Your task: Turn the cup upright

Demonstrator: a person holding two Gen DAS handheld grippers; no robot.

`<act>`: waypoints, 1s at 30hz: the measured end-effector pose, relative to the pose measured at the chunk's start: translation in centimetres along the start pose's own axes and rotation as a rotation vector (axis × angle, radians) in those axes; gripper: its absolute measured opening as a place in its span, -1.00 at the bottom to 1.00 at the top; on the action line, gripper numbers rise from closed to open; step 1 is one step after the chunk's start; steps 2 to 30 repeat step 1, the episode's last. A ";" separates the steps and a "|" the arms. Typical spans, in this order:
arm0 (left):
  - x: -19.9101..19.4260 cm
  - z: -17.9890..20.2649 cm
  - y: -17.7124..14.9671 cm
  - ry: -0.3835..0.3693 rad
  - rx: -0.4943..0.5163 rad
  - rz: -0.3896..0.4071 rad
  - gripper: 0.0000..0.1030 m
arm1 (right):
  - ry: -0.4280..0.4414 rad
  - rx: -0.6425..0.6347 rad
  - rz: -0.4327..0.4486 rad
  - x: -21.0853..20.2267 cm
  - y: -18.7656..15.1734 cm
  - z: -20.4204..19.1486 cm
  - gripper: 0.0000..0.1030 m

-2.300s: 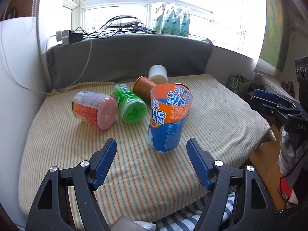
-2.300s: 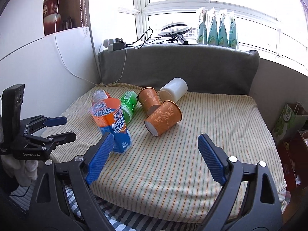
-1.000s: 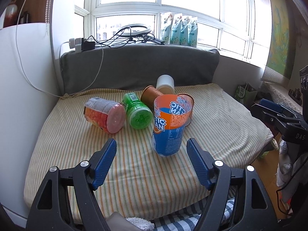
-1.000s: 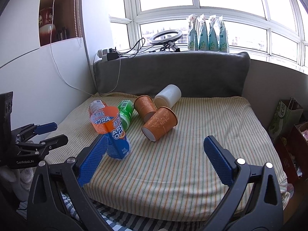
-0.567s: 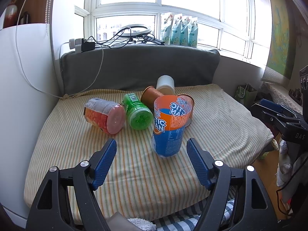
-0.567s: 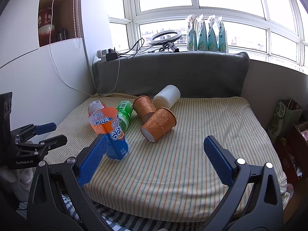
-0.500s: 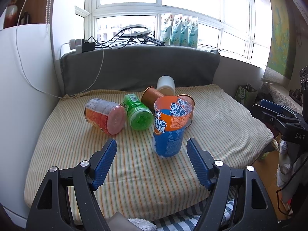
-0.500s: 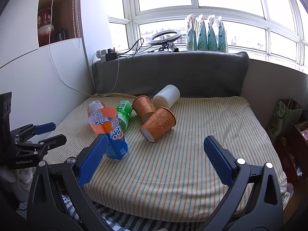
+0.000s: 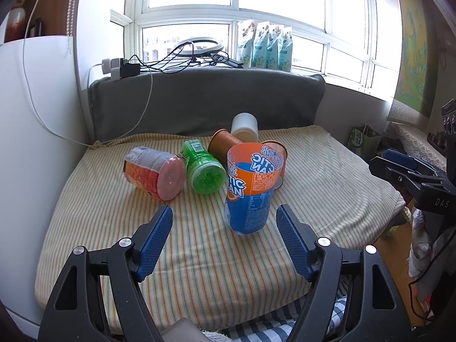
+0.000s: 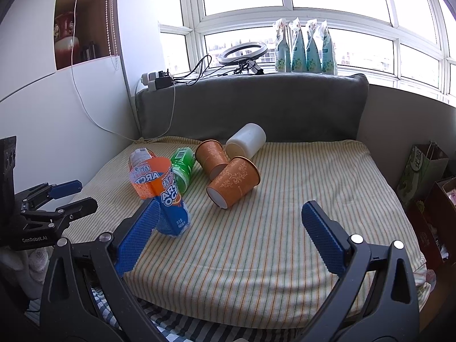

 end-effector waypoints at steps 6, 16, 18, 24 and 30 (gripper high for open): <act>0.0 0.0 0.0 0.000 0.001 0.000 0.46 | 0.000 0.001 0.000 0.0 0.0 0.1 0.97; 0.0 0.0 0.0 0.000 0.001 0.000 0.46 | 0.000 0.001 0.000 0.0 0.0 0.1 0.97; 0.0 0.0 0.0 0.000 0.001 0.000 0.46 | 0.000 0.001 0.000 0.0 0.0 0.1 0.97; 0.0 0.0 0.0 0.000 0.001 0.000 0.46 | 0.000 0.001 0.000 0.0 0.0 0.1 0.97; 0.0 0.0 0.0 0.000 0.001 0.000 0.46 | 0.000 0.001 0.000 0.0 0.0 0.1 0.97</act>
Point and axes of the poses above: each gripper's, at about its wrist camera, not at the fingertips, and x roughly the way its jaws point, z to its right, y to its top, the point moved 3 cm from there along x, roughly the way its jaws point
